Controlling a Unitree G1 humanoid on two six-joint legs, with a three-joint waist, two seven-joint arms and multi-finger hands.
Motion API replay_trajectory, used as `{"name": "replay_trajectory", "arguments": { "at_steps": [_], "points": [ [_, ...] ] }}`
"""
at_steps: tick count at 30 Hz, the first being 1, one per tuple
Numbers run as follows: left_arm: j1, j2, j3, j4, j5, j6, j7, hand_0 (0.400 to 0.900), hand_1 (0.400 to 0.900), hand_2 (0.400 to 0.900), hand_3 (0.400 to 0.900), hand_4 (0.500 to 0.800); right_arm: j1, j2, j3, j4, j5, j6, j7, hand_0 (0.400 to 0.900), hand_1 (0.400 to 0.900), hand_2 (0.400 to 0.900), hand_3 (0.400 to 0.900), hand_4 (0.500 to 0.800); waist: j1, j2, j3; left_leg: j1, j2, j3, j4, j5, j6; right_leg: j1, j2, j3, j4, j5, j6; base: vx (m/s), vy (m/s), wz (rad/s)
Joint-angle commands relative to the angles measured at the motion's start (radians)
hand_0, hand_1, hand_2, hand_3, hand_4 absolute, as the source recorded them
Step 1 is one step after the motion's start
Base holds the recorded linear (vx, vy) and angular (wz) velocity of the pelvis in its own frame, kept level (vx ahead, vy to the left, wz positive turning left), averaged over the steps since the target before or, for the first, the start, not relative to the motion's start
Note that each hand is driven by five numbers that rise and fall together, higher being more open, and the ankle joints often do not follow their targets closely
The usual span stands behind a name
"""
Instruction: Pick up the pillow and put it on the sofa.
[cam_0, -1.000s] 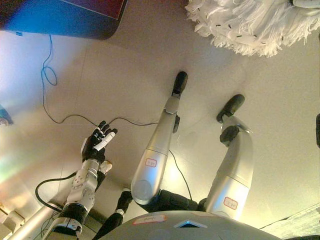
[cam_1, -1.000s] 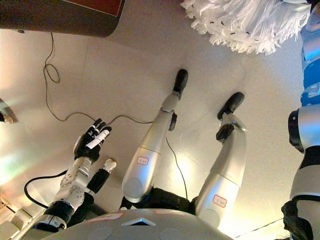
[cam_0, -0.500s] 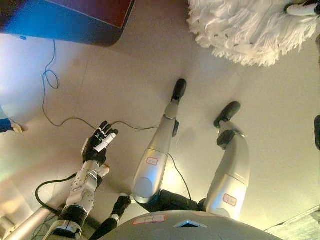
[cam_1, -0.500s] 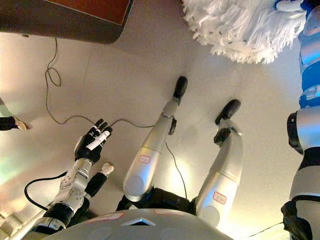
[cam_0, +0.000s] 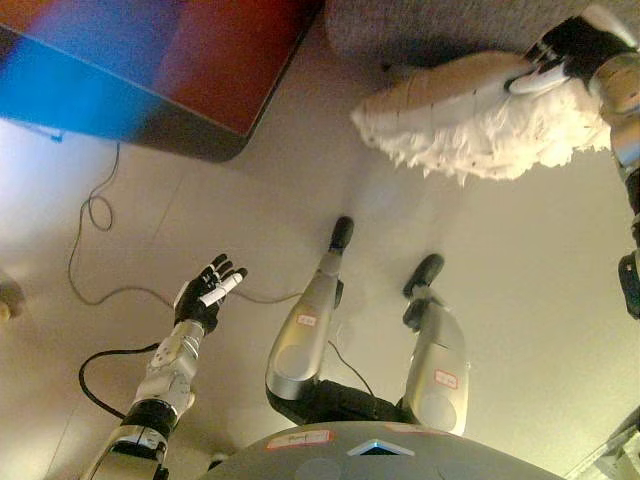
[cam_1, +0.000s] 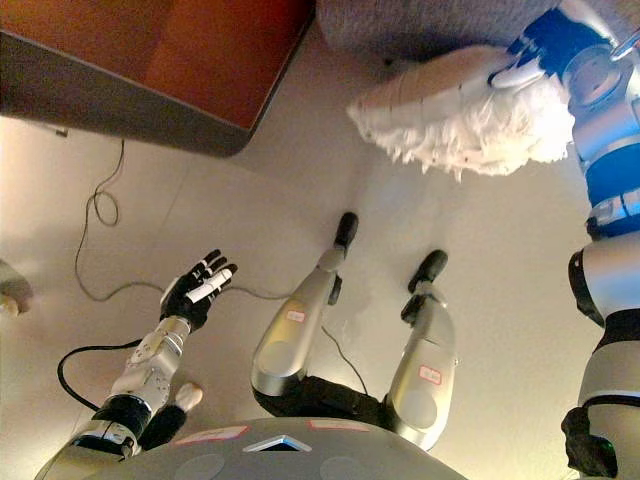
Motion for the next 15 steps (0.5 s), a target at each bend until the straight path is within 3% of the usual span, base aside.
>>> {"name": "replay_trajectory", "arguments": {
  "at_steps": [1,8,15],
  "points": [
    [0.034,0.048,0.001,0.069,0.074,0.014,0.023,0.9,0.9,0.9,0.9,0.8,-0.041,-0.122,-0.027,-0.168,0.048,-0.098,0.056,0.4,0.4,0.4,0.4,0.5,-0.015,-0.1,-0.095,0.019,0.006,0.048,-0.016,0.002,0.006,0.104,-0.01,-0.043,-0.08,0.017,0.017,0.16,-0.017,0.03],
    [0.057,0.007,0.026,0.17,0.195,0.018,0.027,0.9,0.9,0.9,0.9,0.8,0.115,-0.127,-0.091,-0.299,0.078,-0.108,0.2,0.4,0.4,0.4,0.4,0.5,-0.03,-0.176,-0.202,0.179,0.02,0.055,-0.088,-0.018,-0.002,0.281,-0.001,-0.039,-0.194,0.049,0.034,0.18,0.002,0.02],
    [0.098,-0.022,0.047,0.243,0.298,0.037,0.017,0.9,0.9,0.9,0.9,0.8,0.208,-0.126,-0.163,-0.411,0.107,-0.094,0.297,0.4,0.4,0.4,0.4,0.5,-0.044,-0.215,-0.317,0.281,0.023,0.062,-0.119,-0.037,0.003,0.373,0.007,-0.029,-0.223,0.046,0.037,0.2,0.049,0.05]
  ]
}}
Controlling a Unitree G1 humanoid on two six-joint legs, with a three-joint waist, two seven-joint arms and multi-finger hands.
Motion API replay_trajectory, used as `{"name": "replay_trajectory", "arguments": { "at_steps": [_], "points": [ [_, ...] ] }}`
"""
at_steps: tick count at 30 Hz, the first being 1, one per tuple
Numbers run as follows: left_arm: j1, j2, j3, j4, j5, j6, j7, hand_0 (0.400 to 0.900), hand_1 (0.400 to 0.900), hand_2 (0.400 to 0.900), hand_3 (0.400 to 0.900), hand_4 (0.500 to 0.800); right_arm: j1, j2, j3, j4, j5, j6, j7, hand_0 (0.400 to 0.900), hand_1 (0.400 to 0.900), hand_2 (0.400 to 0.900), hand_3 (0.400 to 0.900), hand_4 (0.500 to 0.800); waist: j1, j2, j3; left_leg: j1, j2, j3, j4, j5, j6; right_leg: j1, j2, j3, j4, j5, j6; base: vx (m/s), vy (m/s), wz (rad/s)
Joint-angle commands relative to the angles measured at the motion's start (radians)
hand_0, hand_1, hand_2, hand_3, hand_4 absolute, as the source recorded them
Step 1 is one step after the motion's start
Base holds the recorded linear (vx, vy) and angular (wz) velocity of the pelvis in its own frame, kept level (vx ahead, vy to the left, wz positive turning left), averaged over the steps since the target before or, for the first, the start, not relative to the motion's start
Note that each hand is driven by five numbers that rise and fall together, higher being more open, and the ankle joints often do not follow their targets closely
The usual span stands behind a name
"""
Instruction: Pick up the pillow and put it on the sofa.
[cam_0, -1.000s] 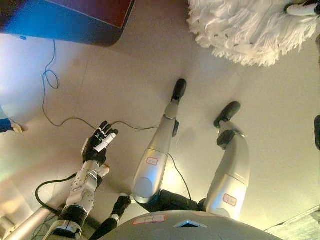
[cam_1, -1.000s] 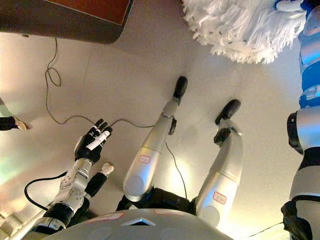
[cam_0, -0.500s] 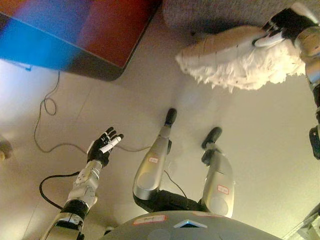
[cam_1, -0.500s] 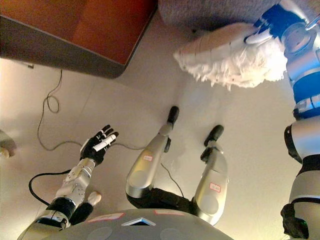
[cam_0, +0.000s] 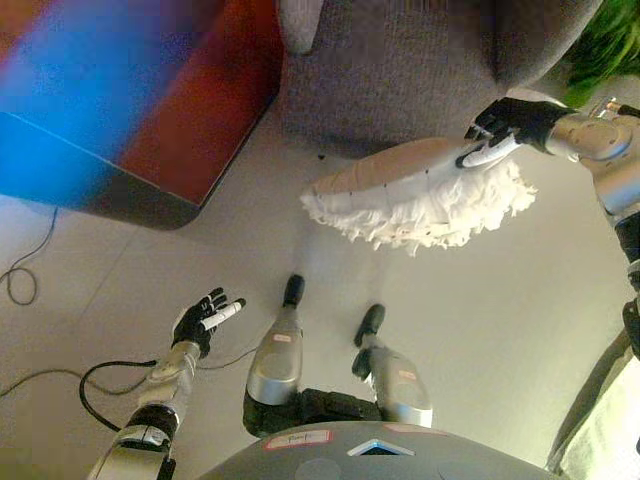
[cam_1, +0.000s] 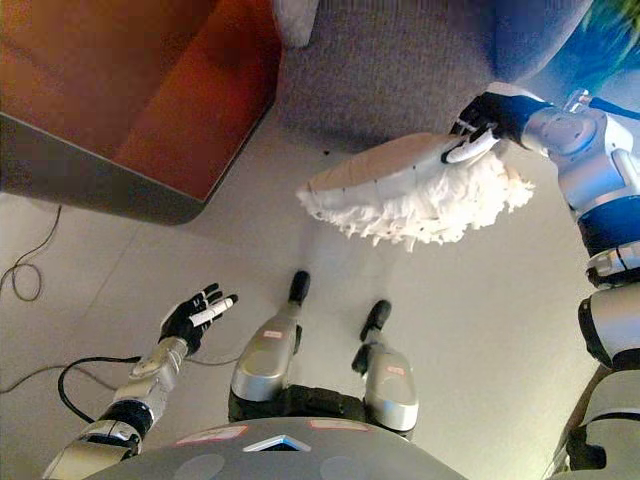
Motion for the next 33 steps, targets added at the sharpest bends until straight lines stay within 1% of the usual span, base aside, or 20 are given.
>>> {"name": "replay_trajectory", "arguments": {
  "at_steps": [1,3,5,7,10,12,15,17,19,21,23,27,29,31,33],
  "points": [
    [0.112,0.015,-0.032,0.072,0.072,-0.008,0.003,0.9,0.9,0.9,0.9,0.8,-0.041,-0.067,-0.074,-0.087,0.115,-0.064,0.011,0.4,0.4,0.4,0.4,0.5,-0.01,-0.032,-0.221,0.019,0.013,0.039,0.012,-0.011,0.002,0.032,-0.033,-0.009,0.082,-0.03,0.021,0.18,0.065,0.03],
    [0.117,0.007,-0.031,0.093,0.083,-0.004,0.003,0.9,0.9,0.9,0.9,0.8,-0.043,-0.069,-0.079,-0.101,0.147,-0.052,0.025,0.4,0.4,0.4,0.4,0.5,-0.016,-0.038,-0.247,0.042,0.014,0.042,0.0,-0.012,0.001,0.05,-0.031,-0.008,0.069,-0.026,0.022,0.18,0.058,0.04],
    [0.121,-0.001,-0.028,0.12,0.094,0.003,-0.009,0.9,0.9,0.9,0.9,0.8,-0.065,-0.064,-0.085,-0.109,0.183,-0.036,0.027,0.4,0.4,0.4,0.4,0.5,-0.02,-0.045,-0.27,0.065,0.015,0.044,-0.011,-0.014,-0.001,0.069,-0.029,-0.005,0.054,-0.02,0.024,0.16,0.05,0.07],
    [0.127,-0.007,-0.023,0.158,0.107,-0.009,-0.022,0.9,0.9,0.9,0.9,0.8,-0.095,-0.053,-0.087,-0.107,0.221,-0.022,0.003,0.4,0.4,0.4,0.4,0.5,-0.023,-0.05,-0.288,0.082,0.017,0.046,-0.017,-0.018,-0.004,0.082,-0.027,-0.002,0.041,-0.015,0.025,0.13,0.046,0.06],
    [0.121,-0.016,-0.026,0.196,0.11,0.003,-0.039,0.9,0.9,0.9,0.9,0.8,-0.168,-0.034,-0.077,-0.08,0.276,0.018,-0.016,0.4,0.4,0.4,0.4,0.5,-0.024,-0.057,-0.307,0.1,0.017,0.047,-0.024,-0.024,-0.009,0.096,-0.025,0.0,0.016,-0.004,0.027,0.09,0.037,0.06],
    [0.119,-0.025,-0.029,0.211,0.116,0.002,-0.042,0.9,0.9,0.9,0.9,0.8,-0.219,-0.027,-0.06,-0.05,0.306,0.038,-0.035,0.4,0.4,0.4,0.4,0.5,-0.022,-0.061,-0.316,0.106,0.018,0.049,-0.027,-0.028,-0.012,0.098,-0.026,0.001,0.007,0.001,0.029,0.05,0.024,0.05],
    [0.116,-0.038,-0.036,0.229,0.124,-0.001,-0.033,0.9,0.9,0.9,0.9,0.8,-0.298,-0.022,-0.031,0.015,0.351,0.072,-0.064,0.4,0.4,0.4,0.4,0.5,-0.019,-0.067,-0.327,0.114,0.022,0.056,-0.032,-0.033,-0.015,0.098,-0.028,0.002,0.0,0.006,0.032,0.04,0.02,0.01],
    [0.114,-0.041,-0.038,0.242,0.129,0.004,-0.028,0.9,0.9,0.9,0.9,0.8,-0.345,-0.014,-0.021,0.073,0.383,0.122,-0.099,0.4,0.4,0.4,0.4,0.5,-0.017,-0.069,-0.335,0.119,0.023,0.059,-0.033,-0.036,-0.017,0.099,-0.028,0.001,-0.003,0.008,0.033,0.05,0.021,0.03],
    [0.112,-0.044,-0.043,0.253,0.131,0.009,-0.022,0.9,0.9,0.9,0.9,0.8,-0.397,-0.01,-0.005,0.175,0.403,0.152,-0.105,0.4,0.4,0.4,0.4,0.5,-0.009,-0.069,-0.34,0.121,0.025,0.058,-0.035,-0.037,-0.019,0.099,-0.03,-0.003,-0.006,0.01,0.034,0.06,0.019,0.05],
    [0.114,-0.048,-0.048,0.266,0.128,0.006,-0.016,0.9,0.9,0.9,0.9,0.8,-0.428,-0.002,0.0,0.262,0.419,0.164,-0.128,0.4,0.4,0.4,0.4,0.5,0.0,-0.067,-0.342,0.12,0.026,0.052,-0.037,-0.035,-0.02,0.097,-0.029,-0.004,-0.007,0.01,0.034,0.06,0.015,0.08],
    [0.116,-0.048,-0.05,0.278,0.128,0.002,-0.014,0.9,0.9,0.9,0.9,0.8,-0.446,0.0,-0.01,0.329,0.447,0.18,-0.156,0.4,0.4,0.4,0.4,0.5,0.008,-0.064,-0.337,0.114,0.027,0.046,-0.038,-0.033,-0.021,0.091,-0.031,-0.006,-0.007,0.011,0.036,0.03,0.003,0.11],
    [0.095,-0.033,-0.059,0.285,0.119,-0.001,-0.024,0.9,0.9,0.9,0.9,0.8,-0.498,0.002,-0.03,0.424,0.506,0.208,-0.245,0.4,0.4,0.4,0.4,0.5,0.022,-0.054,-0.304,0.074,0.031,0.032,-0.036,-0.026,-0.024,0.055,-0.037,-0.011,-0.007,0.017,0.039,-0.07,-0.02,0.16],
    [0.069,-0.028,-0.071,0.278,0.105,-0.004,-0.019,0.9,0.9,0.9,0.9,0.8,-0.526,0.007,-0.031,0.454,0.55,0.201,-0.292,0.4,0.4,0.4,0.4,0.5,0.026,-0.045,-0.268,0.047,0.032,0.024,-0.037,-0.022,-0.024,0.029,-0.04,-0.013,-0.007,0.022,0.041,-0.22,-0.067,0.19],
    [0.037,-0.022,-0.078,0.26,0.091,-0.009,-0.007,0.9,0.9,0.9,0.9,0.8,-0.551,0.011,-0.031,0.468,0.585,0.185,-0.358,0.4,0.4,0.4,0.4,0.5,0.029,-0.037,-0.221,0.01,0.031,0.014,-0.038,-0.016,-0.022,-0.005,-0.044,-0.011,-0.007,0.029,0.043,-0.26,-0.098,0.2],
    [0.026,-0.019,-0.084,0.242,0.081,-0.012,-0.001,0.9,0.9,0.9,0.9,0.8,-0.588,0.004,-0.017,0.479,0.613,0.181,-0.4,0.4,0.4,0.4,0.4,0.5,0.034,-0.025,-0.188,-0.022,0.032,0.008,-0.038,-0.01,-0.023,-0.033,-0.047,-0.01,-0.007,0.033,0.044,-0.2,-0.072,0.16]
  ]
}}
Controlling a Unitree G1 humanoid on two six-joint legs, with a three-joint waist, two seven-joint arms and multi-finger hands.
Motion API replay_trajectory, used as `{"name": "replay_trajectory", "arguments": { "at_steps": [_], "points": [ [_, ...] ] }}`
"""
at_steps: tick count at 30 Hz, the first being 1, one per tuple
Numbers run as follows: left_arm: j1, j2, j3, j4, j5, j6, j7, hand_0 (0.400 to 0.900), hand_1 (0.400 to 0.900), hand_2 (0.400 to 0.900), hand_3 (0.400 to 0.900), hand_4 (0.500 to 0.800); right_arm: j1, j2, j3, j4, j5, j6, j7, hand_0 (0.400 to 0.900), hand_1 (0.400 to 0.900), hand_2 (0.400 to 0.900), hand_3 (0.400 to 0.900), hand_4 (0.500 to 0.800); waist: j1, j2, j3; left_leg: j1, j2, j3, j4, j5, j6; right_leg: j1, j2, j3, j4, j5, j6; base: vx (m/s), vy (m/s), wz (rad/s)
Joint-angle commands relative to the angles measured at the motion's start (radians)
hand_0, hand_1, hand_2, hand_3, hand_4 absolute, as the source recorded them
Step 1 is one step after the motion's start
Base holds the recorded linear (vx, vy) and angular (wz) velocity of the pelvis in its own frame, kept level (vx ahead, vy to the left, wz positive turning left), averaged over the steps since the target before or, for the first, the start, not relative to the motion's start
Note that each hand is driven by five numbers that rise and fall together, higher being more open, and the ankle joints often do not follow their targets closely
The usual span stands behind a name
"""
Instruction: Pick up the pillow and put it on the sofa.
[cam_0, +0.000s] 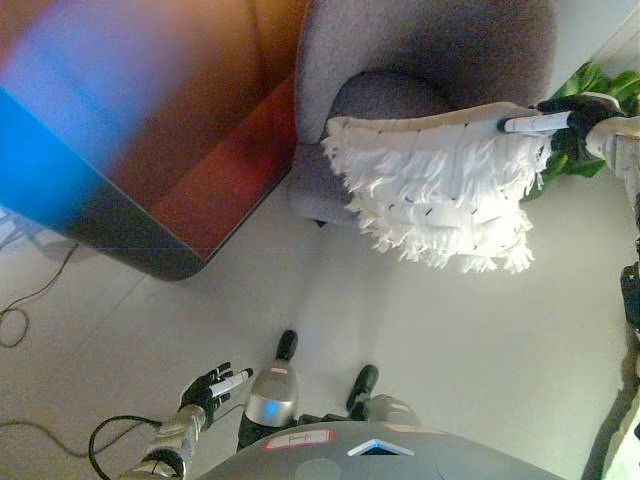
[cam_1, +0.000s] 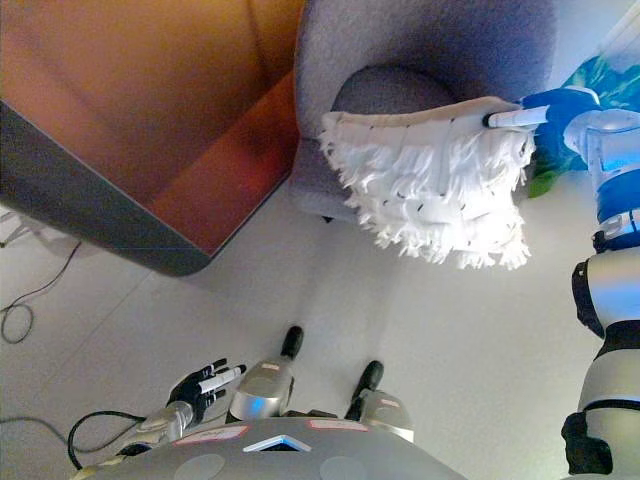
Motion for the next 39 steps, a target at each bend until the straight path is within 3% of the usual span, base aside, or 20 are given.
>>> {"name": "replay_trajectory", "arguments": {
  "at_steps": [1,8,10,12,13,14,15,22,39],
  "points": [
    [-0.055,0.06,-0.06,-0.006,-0.023,-0.041,0.026,0.9,0.9,0.9,0.9,0.8,-0.367,-0.058,0.006,-0.027,0.121,-0.097,-0.135,0.4,0.4,0.4,0.4,0.5,0.033,-0.017,0.068,0.014,0.031,0.054,-0.01,-0.041,-0.021,-0.018,-0.051,0.042,-0.002,0.037,0.043,-0.17,-0.029,0.12],
    [-0.035,0.072,-0.074,-0.083,-0.105,-0.056,0.007,0.9,0.9,0.9,0.9,0.8,-0.55,-0.071,0.094,0.046,0.074,-0.161,-0.234,0.4,0.4,0.4,0.4,0.5,0.046,0.061,0.134,-0.09,0.03,0.034,-0.01,-0.013,-0.027,-0.112,-0.065,0.034,-0.002,0.044,0.045,-0.13,0.034,0.04],
    [-0.023,0.082,-0.069,-0.105,-0.124,-0.065,-0.001,0.9,0.9,0.9,0.9,0.8,-0.593,-0.075,0.13,0.052,0.038,-0.152,-0.262,0.4,0.4,0.4,0.4,0.5,0.047,0.074,0.143,-0.109,0.028,0.032,-0.01,-0.003,-0.03,-0.13,-0.068,0.029,-0.002,0.047,0.047,-0.11,0.059,-0.03],
    [-0.015,0.09,-0.066,-0.115,-0.133,-0.072,-0.012,0.9,0.9,0.9,0.9,0.8,-0.617,-0.073,0.152,0.065,0.032,-0.138,-0.266,0.514,0.514,0.514,0.514,0.568,0.052,0.08,0.145,-0.117,0.025,0.029,-0.01,0.0,-0.031,-0.139,-0.071,0.023,-0.002,0.049,0.048,-0.08,0.052,-0.03],
    [-0.014,0.092,-0.065,-0.122,-0.136,-0.07,-0.017,0.9,0.9,0.9,0.9,0.8,-0.63,-0.074,0.164,0.075,0.023,-0.138,-0.281,0.529,0.529,0.529,0.529,0.578,0.053,0.083,0.145,-0.119,0.026,0.031,-0.01,0.002,-0.032,-0.141,-0.072,0.021,-0.002,0.049,0.048,-0.06,0.058,-0.03],
    [-0.013,0.095,-0.064,-0.128,-0.138,-0.065,-0.024,0.9,0.9,0.9,0.9,0.8,-0.637,-0.078,0.17,0.081,0.013,-0.133,-0.298,0.9,0.9,0.9,0.9,0.8,0.052,0.084,0.144,-0.12,0.027,0.033,-0.01,0.003,-0.033,-0.142,-0.074,0.019,-0.002,0.05,0.048,-0.02,0.051,-0.04],
    [-0.008,0.101,-0.062,-0.133,-0.136,-0.062,-0.037,0.9,0.9,0.9,0.9,0.8,-0.647,-0.09,0.172,0.098,0.02,-0.111,-0.336,0.9,0.9,0.9,0.9,0.8,0.054,0.086,0.143,-0.115,0.031,0.038,-0.01,-0.003,-0.036,-0.138,-0.075,0.016,-0.002,0.047,0.05,-0.01,0.042,-0.01],
    [-0.004,0.122,-0.053,-0.124,-0.13,-0.066,-0.077,0.9,0.9,0.9,0.9,0.8,-0.662,-0.112,0.21,0.132,-0.029,-0.093,-0.275,0.9,0.9,0.9,0.9,0.8,0.055,0.073,0.129,-0.101,0.038,0.05,-0.01,-0.004,-0.041,-0.128,-0.079,0.014,-0.002,0.052,0.058,-0.02,0.003,-0.03],
    [0.0,0.123,-0.047,0.017,-0.051,-0.063,-0.086,0.9,0.9,0.9,0.9,0.8,-0.666,-0.171,0.295,0.189,-0.092,-0.058,-0.246,0.9,0.9,0.9,0.9,0.8,0.032,0.017,0.03,-0.019,0.046,0.071,-0.01,-0.031,-0.039,-0.057,-0.075,0.036,-0.002,0.038,0.064,0.04,-0.014,-0.03]
  ]
}}
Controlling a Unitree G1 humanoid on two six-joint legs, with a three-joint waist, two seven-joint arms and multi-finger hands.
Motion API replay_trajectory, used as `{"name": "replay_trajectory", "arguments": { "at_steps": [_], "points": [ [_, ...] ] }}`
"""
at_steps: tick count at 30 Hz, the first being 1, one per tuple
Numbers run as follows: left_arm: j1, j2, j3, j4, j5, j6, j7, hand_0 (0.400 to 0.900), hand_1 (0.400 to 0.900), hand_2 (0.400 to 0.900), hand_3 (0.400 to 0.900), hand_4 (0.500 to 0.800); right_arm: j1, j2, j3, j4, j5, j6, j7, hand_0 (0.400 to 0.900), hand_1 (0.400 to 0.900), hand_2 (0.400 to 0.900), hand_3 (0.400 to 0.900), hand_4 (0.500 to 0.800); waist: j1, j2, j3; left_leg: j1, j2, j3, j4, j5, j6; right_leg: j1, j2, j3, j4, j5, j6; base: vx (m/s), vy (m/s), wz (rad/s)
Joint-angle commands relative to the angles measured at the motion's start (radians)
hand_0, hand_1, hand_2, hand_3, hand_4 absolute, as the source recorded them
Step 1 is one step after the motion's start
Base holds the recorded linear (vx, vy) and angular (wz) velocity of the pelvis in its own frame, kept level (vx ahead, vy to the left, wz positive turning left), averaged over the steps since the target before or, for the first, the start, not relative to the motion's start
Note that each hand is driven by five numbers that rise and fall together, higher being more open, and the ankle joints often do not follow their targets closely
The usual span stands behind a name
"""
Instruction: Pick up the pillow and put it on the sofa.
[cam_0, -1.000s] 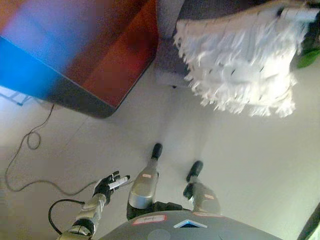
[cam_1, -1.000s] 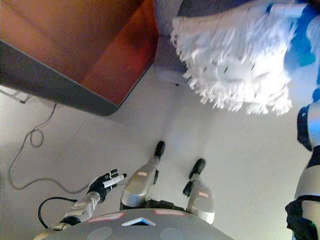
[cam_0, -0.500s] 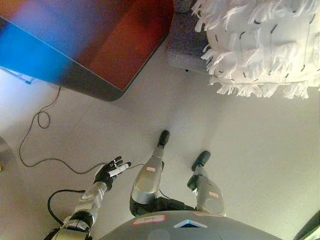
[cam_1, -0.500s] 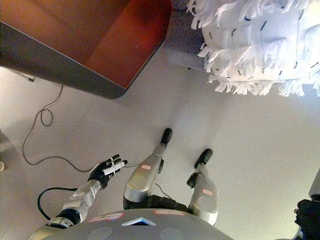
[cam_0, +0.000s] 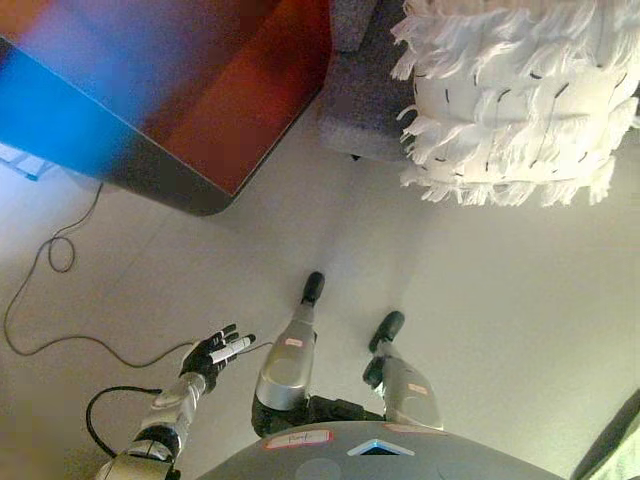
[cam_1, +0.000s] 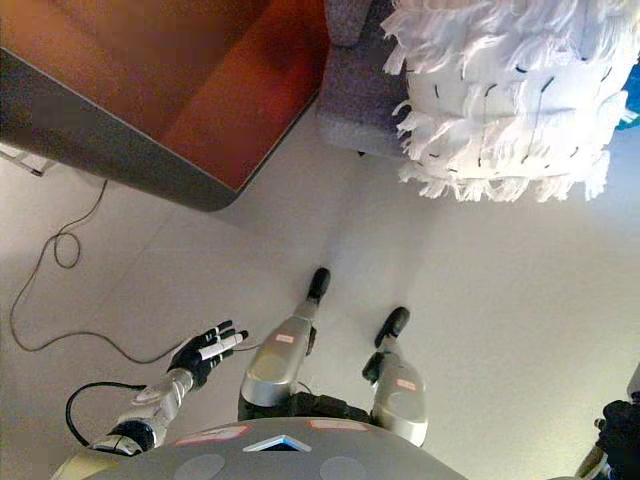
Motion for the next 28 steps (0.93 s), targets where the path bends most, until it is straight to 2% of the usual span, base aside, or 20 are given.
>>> {"name": "replay_trajectory", "arguments": {
  "at_steps": [1,11,19,21,25,28],
  "points": [
    [0.054,0.066,-0.024,0.063,0.043,-0.028,-0.003,0.9,0.9,0.9,0.9,0.8,-0.129,-0.08,0.173,-0.033,-0.074,-0.05,-0.015,0.9,0.9,0.9,0.9,0.8,0.006,-0.041,-0.131,0.06,0.048,0.066,-0.008,-0.073,-0.04,0.017,-0.071,0.037,-0.002,0.0,0.066,0.05,-0.023,-0.04],
    [0.083,0.067,-0.01,0.117,0.109,-0.026,0.002,0.9,0.9,0.9,0.9,0.8,-0.143,-0.14,0.207,-0.012,-0.127,-0.025,-0.039,0.9,0.9,0.9,0.9,0.8,-0.006,-0.077,-0.207,0.136,0.058,0.078,-0.008,-0.094,-0.043,0.084,-0.055,0.049,-0.002,-0.018,0.063,0.07,-0.021,-0.06],
    [0.102,0.06,0.008,0.157,0.165,-0.017,0.007,0.9,0.9,0.9,0.9,0.8,-0.127,-0.175,0.209,0.0,-0.115,0.003,-0.006,0.9,0.9,0.9,0.9,0.8,-0.018,-0.096,-0.257,0.182,0.068,0.09,-0.008,-0.108,-0.048,0.123,-0.043,0.056,-0.002,-0.034,0.055,0.06,-0.014,-0.05],
    [0.104,0.06,0.014,0.163,0.178,-0.009,-0.001,0.9,0.9,0.9,0.9,0.8,-0.119,-0.183,0.206,0.003,-0.114,0.014,0.013,0.9,0.9,0.9,0.9,0.8,-0.02,-0.098,-0.265,0.19,0.068,0.092,-0.008,-0.11,-0.048,0.13,-0.043,0.055,-0.002,-0.037,0.054,0.04,-0.004,-0.03],
    [0.102,0.059,0.03,0.181,0.213,0.005,-0.009,0.9,0.9,0.9,0.9,0.8,-0.048,-0.222,0.17,0.015,-0.098,0.044,0.111,0.9,0.9,0.9,0.9,0.8,-0.033,-0.101,-0.282,0.208,0.067,0.099,-0.008,-0.115,-0.047,0.148,-0.041,0.06,-0.002,-0.042,0.053,0.0,0.001,-0.03],
    [0.096,0.05,0.039,0.19,0.214,0.002,-0.005,0.9,0.9,0.9,0.9,0.8,0.102,-0.265,0.053,0.019,-0.025,0.035,0.158,0.9,0.9,0.9,0.9,0.8,-0.052,-0.095,-0.289,0.221,0.067,0.113,-0.008,-0.12,-0.045,0.158,-0.041,0.065,-0.002,-0.044,0.052,-0.02,-0.001,-0.07]
  ]
}}
